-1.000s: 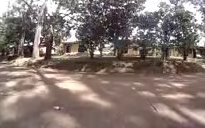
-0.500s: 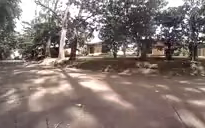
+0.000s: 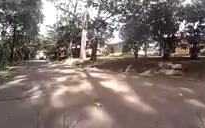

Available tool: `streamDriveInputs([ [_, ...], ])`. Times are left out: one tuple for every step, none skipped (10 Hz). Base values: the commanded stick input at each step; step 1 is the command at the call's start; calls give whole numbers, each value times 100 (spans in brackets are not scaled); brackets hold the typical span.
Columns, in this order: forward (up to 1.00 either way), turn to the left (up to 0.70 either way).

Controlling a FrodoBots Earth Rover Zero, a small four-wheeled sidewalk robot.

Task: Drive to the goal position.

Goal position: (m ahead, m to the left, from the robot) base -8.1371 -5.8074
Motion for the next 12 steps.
streamDriveInputs([
  [0, 45],
  [0, 45],
  [0, 45],
  [0, 45],
  [0, 45],
  [65, 3],
  [70, 0],
  [70, 0],
  [25, -29],
  [0, -45],
  [0, -45],
  [0, -45],
])
